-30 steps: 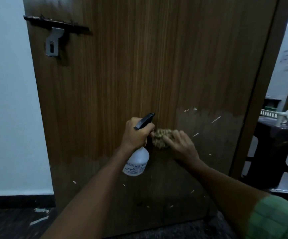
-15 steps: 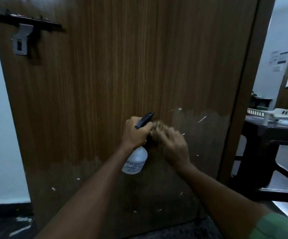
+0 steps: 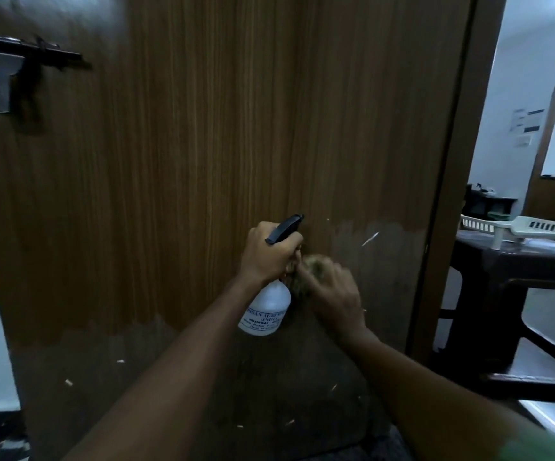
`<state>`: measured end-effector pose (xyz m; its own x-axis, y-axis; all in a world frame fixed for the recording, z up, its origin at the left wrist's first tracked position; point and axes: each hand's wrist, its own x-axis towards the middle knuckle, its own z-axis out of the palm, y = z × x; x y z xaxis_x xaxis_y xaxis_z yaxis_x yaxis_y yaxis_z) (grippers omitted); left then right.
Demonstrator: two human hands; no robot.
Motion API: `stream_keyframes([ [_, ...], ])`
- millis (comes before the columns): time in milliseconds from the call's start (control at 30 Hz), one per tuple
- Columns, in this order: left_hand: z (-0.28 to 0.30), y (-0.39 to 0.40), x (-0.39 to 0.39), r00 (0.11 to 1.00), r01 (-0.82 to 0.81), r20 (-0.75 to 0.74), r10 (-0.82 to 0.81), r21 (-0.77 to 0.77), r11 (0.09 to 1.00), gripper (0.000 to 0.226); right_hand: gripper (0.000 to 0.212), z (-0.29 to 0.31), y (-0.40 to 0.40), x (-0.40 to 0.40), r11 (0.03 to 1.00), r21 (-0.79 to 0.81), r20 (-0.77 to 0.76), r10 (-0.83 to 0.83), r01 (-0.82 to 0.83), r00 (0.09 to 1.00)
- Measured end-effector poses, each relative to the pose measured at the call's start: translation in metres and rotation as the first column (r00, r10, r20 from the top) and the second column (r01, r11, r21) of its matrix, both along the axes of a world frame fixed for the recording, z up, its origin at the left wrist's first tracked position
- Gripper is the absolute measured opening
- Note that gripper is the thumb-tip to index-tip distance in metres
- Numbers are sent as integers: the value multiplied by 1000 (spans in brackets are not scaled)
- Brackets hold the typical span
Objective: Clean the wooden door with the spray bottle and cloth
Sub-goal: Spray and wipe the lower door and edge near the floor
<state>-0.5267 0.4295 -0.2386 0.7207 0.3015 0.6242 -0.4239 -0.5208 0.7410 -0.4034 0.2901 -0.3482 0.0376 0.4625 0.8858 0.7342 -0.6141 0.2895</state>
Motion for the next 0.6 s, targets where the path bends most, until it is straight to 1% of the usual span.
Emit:
stream_keyframes([
  [33,0,-2,2,1000,13,-4,-13,-2,1000,27,68,-17,-16,6,986,-166,15,-4,6,1000],
  [67,1,-4,5,1000,20,-4,-20,-4,1000,27,70,-20,-30,12,960,-281,41,-11,22,999],
  [100,2,-6,7,1000,24,-3,-24,-1,1000,27,64,-12,-36,18,952,-305,65,-3,23,998],
  [133,5,-9,9,1000,27,1,-27,5,1000,28,51,2,-35,20,969,-248,68,18,0,998],
  [167,6,-11,12,1000,30,5,-30,2,1000,28,40,22,-29,22,992,-123,44,24,-18,999],
  [200,6,-12,15,1000,30,7,-30,-5,1000,29,37,46,-20,21,999,40,8,19,-20,1000],
  [233,8,-14,16,1000,28,8,-28,-10,1000,29,38,72,-12,18,984,176,-33,9,-3,999],
  [267,8,-16,18,1000,25,7,-25,-15,1000,28,38,91,-6,17,966,257,-56,-2,17,998],
  [300,7,-17,19,1000,26,4,-26,-23,999,28,37,101,-3,17,958,287,-67,-8,27,998],
  [367,3,-19,23,999,32,-3,-32,-40,999,29,37,90,-3,20,954,298,-64,-1,20,998],
  [433,0,-22,25,1000,25,-11,-26,-42,999,30,41,52,-16,24,967,255,-45,-16,28,999],
  [533,-1,-27,28,999,24,-46,-25,-13,1000,29,54,-3,-44,33,999,24,6,-41,41,999],
  [567,0,-29,28,998,29,-58,-30,-16,999,28,58,-7,-50,36,999,-31,8,-44,45,999],
  [600,-1,-31,29,997,31,-64,-33,-28,999,27,56,-2,-52,37,999,-34,2,-41,41,999],
])
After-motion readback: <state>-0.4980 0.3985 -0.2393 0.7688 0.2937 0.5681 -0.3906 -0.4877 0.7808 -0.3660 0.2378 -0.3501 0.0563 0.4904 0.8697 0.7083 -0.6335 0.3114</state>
